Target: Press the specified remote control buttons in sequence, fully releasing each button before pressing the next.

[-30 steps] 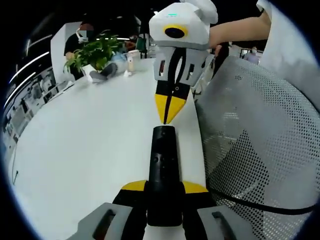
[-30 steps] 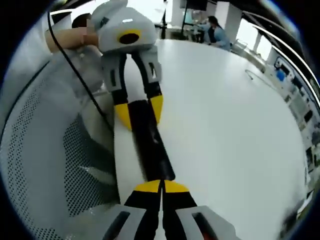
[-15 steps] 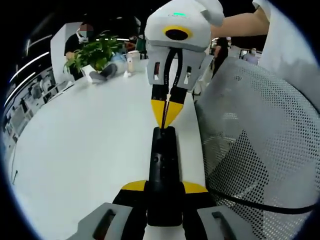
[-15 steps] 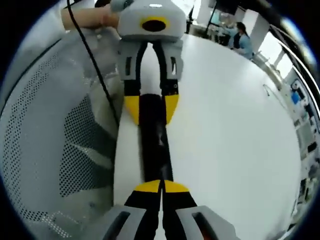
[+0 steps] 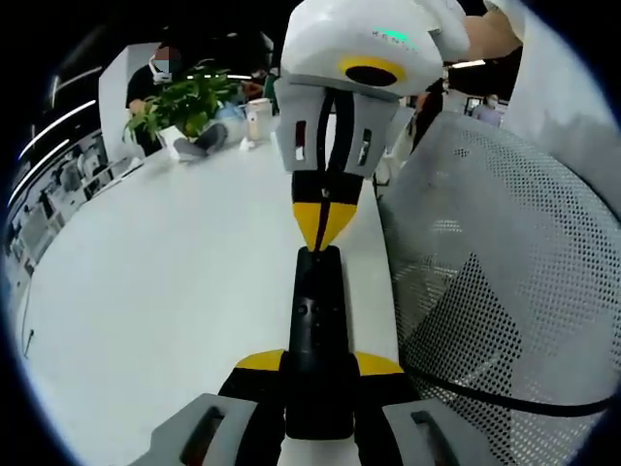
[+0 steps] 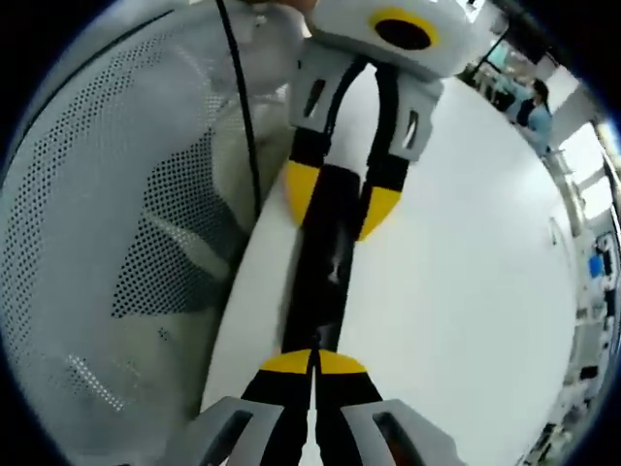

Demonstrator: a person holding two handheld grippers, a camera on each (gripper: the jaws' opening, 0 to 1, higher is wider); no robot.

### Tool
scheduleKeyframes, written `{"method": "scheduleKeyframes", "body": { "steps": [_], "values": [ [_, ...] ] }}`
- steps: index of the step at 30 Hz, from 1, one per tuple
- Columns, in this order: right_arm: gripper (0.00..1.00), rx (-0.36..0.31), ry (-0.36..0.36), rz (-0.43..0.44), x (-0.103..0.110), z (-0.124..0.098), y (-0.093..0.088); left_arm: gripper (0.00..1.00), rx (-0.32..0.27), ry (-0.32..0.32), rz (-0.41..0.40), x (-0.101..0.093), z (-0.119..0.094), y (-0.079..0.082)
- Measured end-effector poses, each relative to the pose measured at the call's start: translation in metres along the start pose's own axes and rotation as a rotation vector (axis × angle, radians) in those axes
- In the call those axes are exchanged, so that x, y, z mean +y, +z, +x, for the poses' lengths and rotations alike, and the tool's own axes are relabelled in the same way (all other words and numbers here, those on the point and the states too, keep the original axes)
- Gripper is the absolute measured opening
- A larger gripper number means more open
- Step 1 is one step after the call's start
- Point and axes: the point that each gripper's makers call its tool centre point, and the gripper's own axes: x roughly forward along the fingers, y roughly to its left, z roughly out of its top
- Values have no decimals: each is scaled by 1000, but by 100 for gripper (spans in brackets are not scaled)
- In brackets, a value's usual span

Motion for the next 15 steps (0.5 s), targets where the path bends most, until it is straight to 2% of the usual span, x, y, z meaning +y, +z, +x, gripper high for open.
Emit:
{"method": "scheduleKeyframes", "body": {
  "steps": [5,8,12,13,14,15],
  "values": [
    [0,23,28,-10,-2,1,0,24,-5,-2,-5,1,0,-1],
    [0,9,26,12,-1,0,-1,24,-4,-2,-3,0,0,0],
    [0,-101,3,134,-2,-1,0,24,-4,-2,-2,0,0,0],
    [0,-143,18,205,-2,-2,-1,24,-4,-3,-2,0,0,0],
    [0,-155,23,231,-3,-2,-1,24,-4,-3,-2,0,0,0],
    [0,-182,34,309,-4,-2,-1,24,-4,-4,-3,0,0,0]
  ]
}}
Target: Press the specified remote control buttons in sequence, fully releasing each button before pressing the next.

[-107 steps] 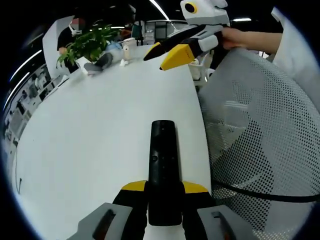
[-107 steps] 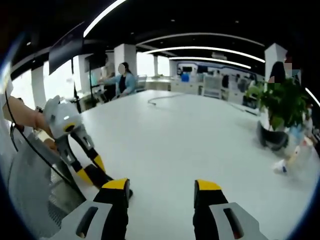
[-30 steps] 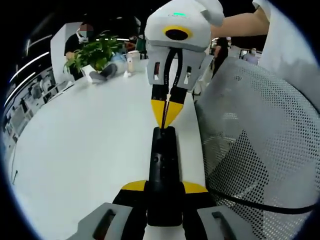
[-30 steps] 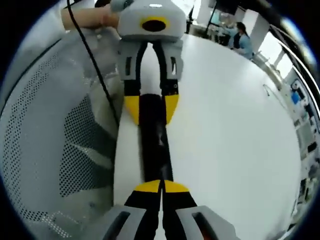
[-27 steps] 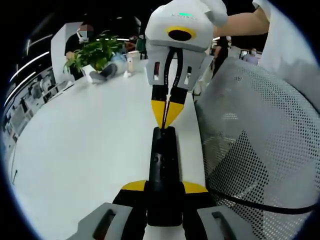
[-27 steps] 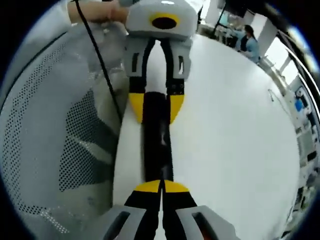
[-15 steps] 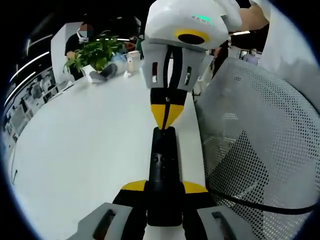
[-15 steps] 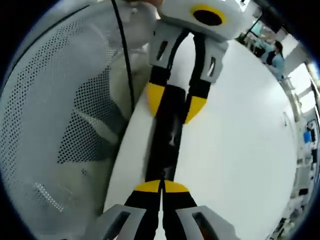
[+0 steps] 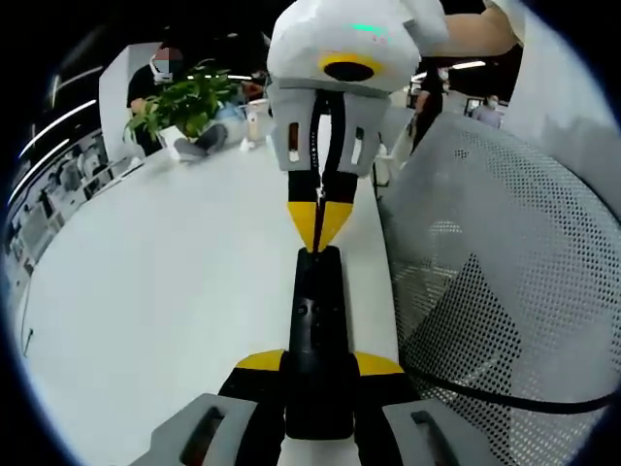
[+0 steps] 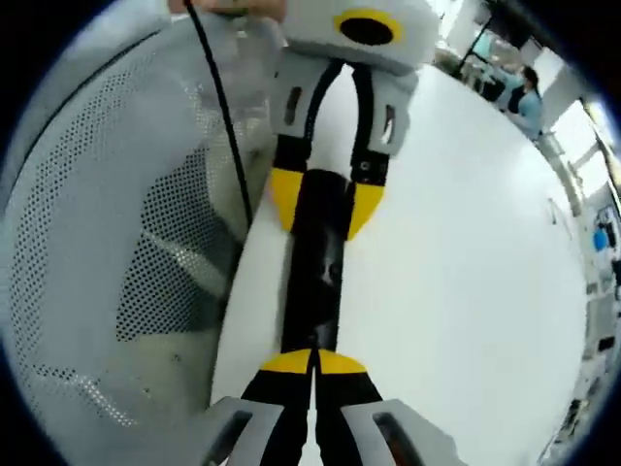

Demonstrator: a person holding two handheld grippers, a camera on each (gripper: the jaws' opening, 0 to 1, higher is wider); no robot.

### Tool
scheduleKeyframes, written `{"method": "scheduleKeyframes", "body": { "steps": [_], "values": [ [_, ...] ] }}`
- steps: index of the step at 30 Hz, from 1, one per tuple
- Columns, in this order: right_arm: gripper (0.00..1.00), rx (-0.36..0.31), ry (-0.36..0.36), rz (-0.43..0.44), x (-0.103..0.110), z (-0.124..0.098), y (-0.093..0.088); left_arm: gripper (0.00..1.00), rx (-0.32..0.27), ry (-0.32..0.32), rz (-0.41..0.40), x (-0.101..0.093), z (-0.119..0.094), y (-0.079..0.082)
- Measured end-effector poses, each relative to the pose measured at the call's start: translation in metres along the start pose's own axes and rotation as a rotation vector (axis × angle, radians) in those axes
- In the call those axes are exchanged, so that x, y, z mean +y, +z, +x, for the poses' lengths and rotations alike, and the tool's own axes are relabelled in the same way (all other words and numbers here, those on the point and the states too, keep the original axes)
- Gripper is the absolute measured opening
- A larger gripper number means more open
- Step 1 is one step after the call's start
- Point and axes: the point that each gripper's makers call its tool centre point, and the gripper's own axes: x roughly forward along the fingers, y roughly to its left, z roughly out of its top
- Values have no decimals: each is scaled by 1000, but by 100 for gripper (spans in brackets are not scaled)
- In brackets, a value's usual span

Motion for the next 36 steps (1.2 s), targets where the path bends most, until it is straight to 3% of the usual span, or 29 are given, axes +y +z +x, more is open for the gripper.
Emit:
{"method": "scheduleKeyframes", "body": {
  "steps": [2,4,13,18,30,34,36],
  "values": [
    [0,-8,-4,-28,-1,-1,-1,24,-1,-1,0,0,0,0],
    [0,-31,-29,-147,1,-1,0,24,-1,1,1,0,0,0],
    [0,-24,-52,-90,2,-5,-7,24,-1,2,0,0,0,0],
    [0,-56,-42,-55,4,-8,-1,24,-1,-1,0,0,0,0],
    [0,-29,-27,-89,6,-2,-1,24,-1,0,1,-1,-1,0],
    [0,19,-15,-90,4,0,0,24,0,0,3,-1,0,0],
    [0,61,-13,-170,4,0,-1,24,-1,0,2,-1,0,0]
  ]
}}
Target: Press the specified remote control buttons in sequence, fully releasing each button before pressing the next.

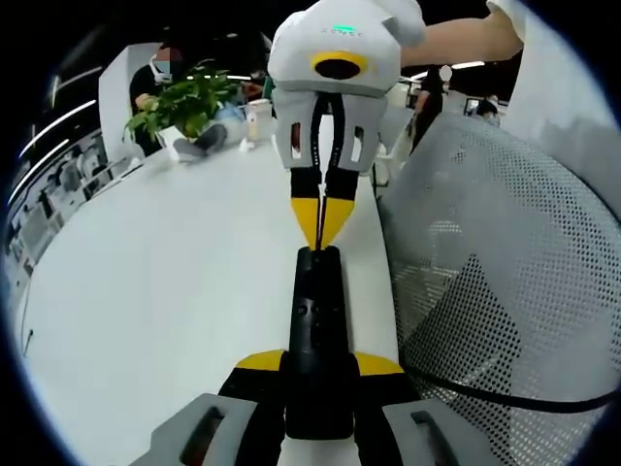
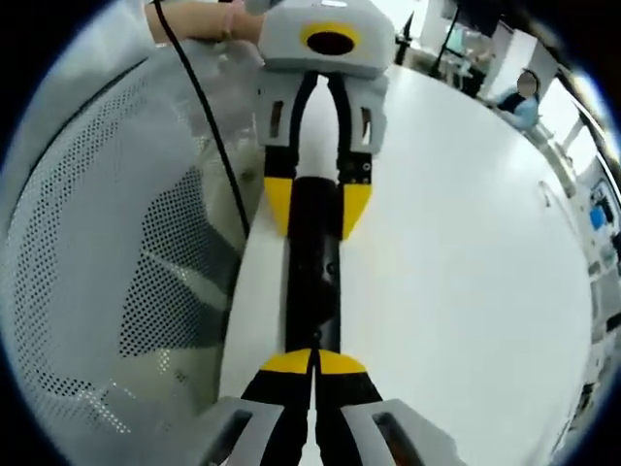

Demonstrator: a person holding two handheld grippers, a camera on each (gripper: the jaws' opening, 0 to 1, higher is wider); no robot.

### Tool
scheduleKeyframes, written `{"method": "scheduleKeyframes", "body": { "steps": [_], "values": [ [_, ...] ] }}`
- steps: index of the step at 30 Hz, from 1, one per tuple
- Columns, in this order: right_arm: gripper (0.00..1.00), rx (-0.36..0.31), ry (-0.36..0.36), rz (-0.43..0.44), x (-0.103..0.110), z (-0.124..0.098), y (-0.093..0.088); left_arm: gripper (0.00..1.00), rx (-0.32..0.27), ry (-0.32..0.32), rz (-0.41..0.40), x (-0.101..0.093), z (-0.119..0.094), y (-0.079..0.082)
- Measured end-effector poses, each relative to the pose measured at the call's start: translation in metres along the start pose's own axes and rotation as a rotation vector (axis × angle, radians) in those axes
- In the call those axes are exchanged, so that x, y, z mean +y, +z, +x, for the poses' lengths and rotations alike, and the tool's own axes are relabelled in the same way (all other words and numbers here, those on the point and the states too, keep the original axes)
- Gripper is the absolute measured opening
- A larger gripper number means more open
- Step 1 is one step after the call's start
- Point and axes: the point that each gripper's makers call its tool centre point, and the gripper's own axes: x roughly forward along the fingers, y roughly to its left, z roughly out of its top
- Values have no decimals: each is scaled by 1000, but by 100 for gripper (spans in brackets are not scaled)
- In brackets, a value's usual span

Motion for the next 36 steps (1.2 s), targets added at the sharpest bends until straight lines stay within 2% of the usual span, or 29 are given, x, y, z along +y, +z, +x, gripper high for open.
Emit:
{"method": "scheduleKeyframes", "body": {
  "steps": [4,7,9,10,14,17,19,26,27,30,36],
  "values": [
    [0,29,-2,-31,1,1,0,24,-1,2,0,0,0,0],
    [0,-32,-3,73,1,-2,0,24,-2,3,-1,0,0,0],
    [0,-77,-40,120,-3,-3,2,24,-3,3,-2,0,0,0],
    [0,-113,-84,134,-6,-4,5,24,-3,4,-1,0,0,0],
    [0,-120,-80,135,5,-5,9,24,-3,4,-1,0,0,0],
    [0,-116,-117,116,0,-5,11,24,-3,2,0,0,0,0],
    [0,-141,-108,151,-1,-5,15,24,-4,3,1,0,0,0],
    [0,-121,-81,161,-2,2,11,24,-4,3,1,0,0,0],
    [0,-125,-88,131,-4,1,12,24,-4,3,1,0,0,0],
    [0,-122,-83,150,-2,1,11,24,-3,3,2,0,0,0],
    [0,-83,-81,93,-2,3,11,24,-3,1,3,0,0,0]
  ]
}}
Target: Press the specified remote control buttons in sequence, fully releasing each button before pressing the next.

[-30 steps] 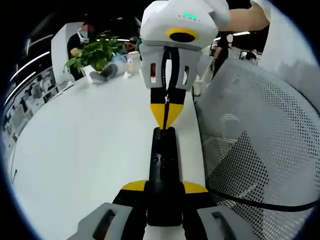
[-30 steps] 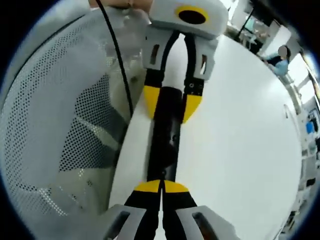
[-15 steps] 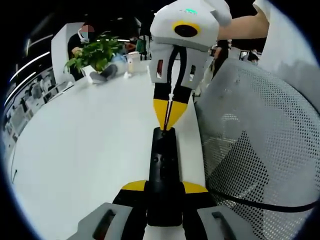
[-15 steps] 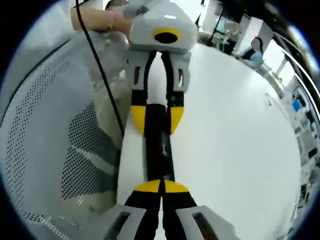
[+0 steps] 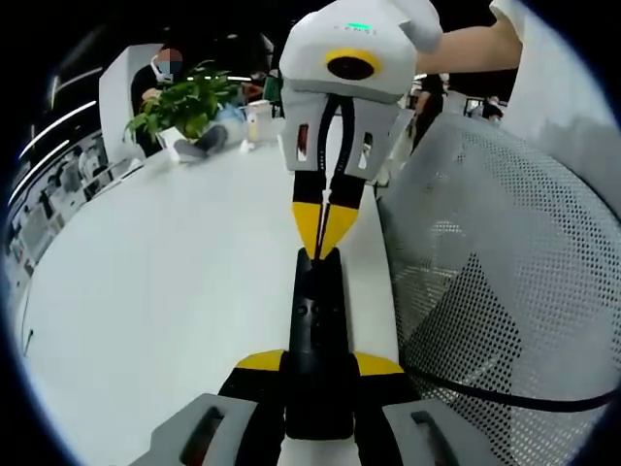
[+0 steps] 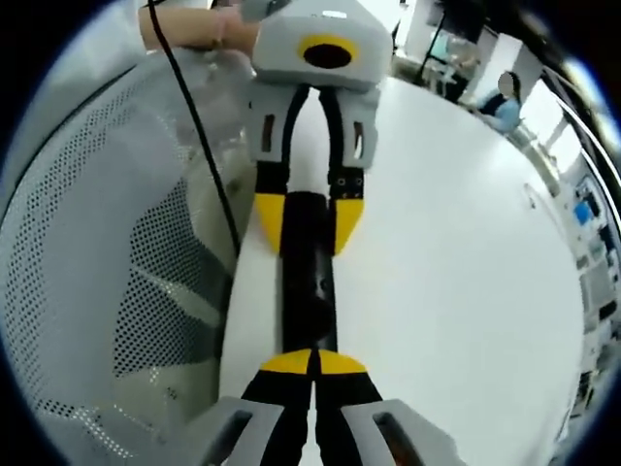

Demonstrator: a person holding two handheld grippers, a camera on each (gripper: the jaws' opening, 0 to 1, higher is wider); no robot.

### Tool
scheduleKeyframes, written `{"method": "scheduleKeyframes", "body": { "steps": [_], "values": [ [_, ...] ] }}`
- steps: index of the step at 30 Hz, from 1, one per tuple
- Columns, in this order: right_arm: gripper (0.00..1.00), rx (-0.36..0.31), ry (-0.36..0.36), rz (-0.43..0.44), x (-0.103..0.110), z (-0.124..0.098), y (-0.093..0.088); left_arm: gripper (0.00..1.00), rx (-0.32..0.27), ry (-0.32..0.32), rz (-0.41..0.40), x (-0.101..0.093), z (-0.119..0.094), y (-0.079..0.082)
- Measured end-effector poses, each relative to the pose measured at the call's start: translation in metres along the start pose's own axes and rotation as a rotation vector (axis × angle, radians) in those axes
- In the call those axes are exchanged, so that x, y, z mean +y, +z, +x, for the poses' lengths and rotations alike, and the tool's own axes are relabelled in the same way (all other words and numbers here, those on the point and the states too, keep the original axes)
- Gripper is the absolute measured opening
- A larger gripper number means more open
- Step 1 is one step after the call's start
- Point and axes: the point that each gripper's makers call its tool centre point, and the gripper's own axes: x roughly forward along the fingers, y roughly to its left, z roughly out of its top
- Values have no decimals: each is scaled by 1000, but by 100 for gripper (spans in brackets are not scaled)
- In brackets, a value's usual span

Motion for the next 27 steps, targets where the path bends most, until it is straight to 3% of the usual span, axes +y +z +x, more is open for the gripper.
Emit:
{"method": "scheduleKeyframes", "body": {
  "steps": [6,11,27],
  "values": [
    [0,11,-12,-17,-1,-1,-1,24,1,-1,1,0,0,0],
    [0,-82,-13,76,0,-1,12,24,2,1,2,0,0,0],
    [0,-28,-14,9,-1,4,11,24,3,-1,5,0,0,0]
  ]
}}
